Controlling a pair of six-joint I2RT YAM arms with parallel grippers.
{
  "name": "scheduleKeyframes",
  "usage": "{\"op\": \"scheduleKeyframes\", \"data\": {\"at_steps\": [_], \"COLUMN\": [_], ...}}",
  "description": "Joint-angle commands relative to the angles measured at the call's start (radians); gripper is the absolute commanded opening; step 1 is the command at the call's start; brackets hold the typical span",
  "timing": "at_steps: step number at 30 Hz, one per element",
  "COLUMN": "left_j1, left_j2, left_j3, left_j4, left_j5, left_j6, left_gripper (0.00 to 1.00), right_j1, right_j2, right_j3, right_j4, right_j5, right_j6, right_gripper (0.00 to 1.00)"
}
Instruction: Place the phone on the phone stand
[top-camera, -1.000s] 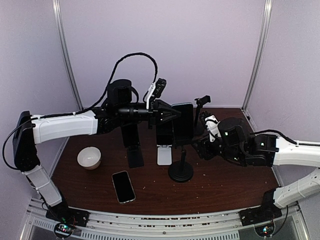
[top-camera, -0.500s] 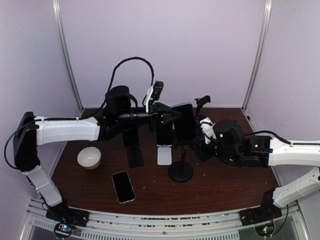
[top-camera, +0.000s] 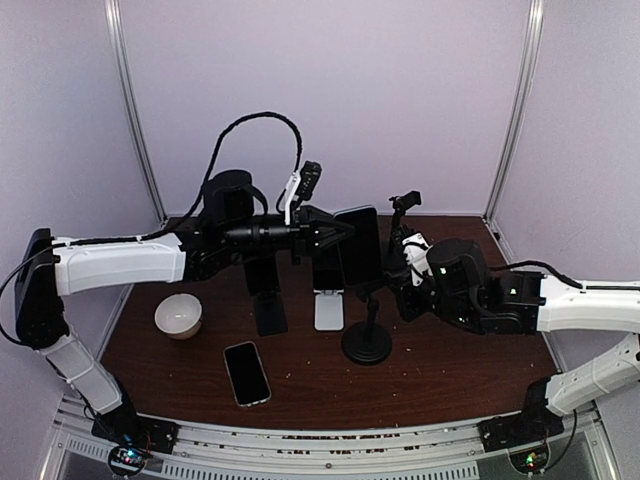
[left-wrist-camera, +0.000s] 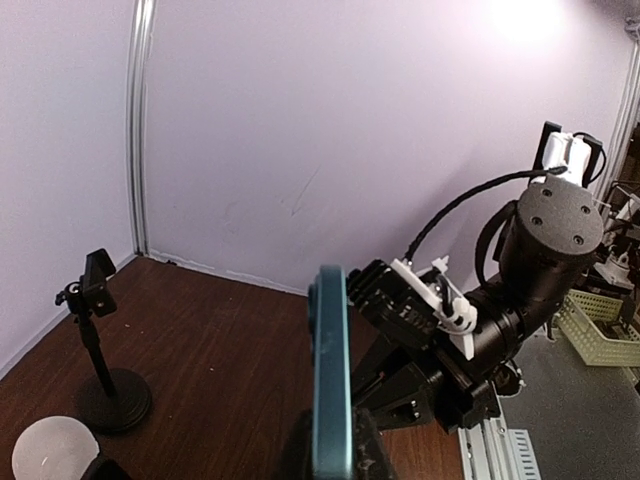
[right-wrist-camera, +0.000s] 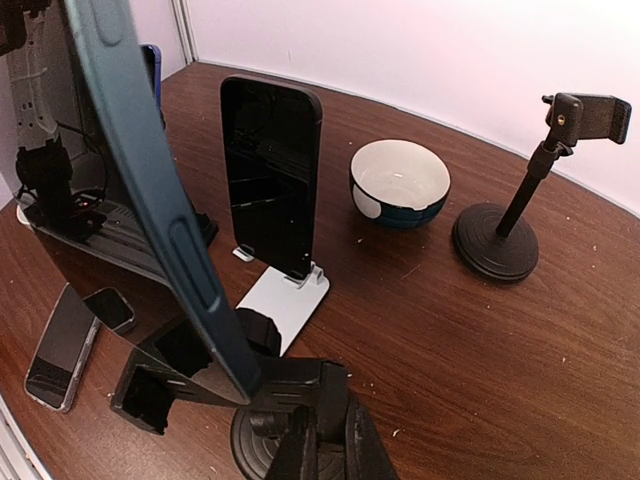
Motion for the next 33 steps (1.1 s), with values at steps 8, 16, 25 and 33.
{"op": "scheduleKeyframes", "data": {"at_steps": [8,16,25,33], "left_j1": [-0.093,-0.155,-0.150,-0.147], "left_j2": [-0.013,0.057,0.044,0.026], "left_j3": [-0.041,-0.109,-0.199,-0.271], "left_j4": [0.295,0.441,0.451,0.297], "left_j5": [-0.285,-0.347,-0.324,-0.295], "left_j6": [-0.109,-0.157,-0.019,-0.045], "left_gripper": [0.00,0.00,0.00,0.00], "right_j1": [0.025,0.030,0.031,0.029], "right_j2": [0.026,0.019,0.013,-0.021], "right_j3": [-0.027,-0.026,-0.028,-0.036], "right_j4": [0.088,0.112,0.141,0.116], "right_j5": [0.070,0.105,0.065,0.106], "right_j6": [0.214,0.224,0.159,0.131], "right_gripper": [0.00,0.00,0.00,0.00]}}
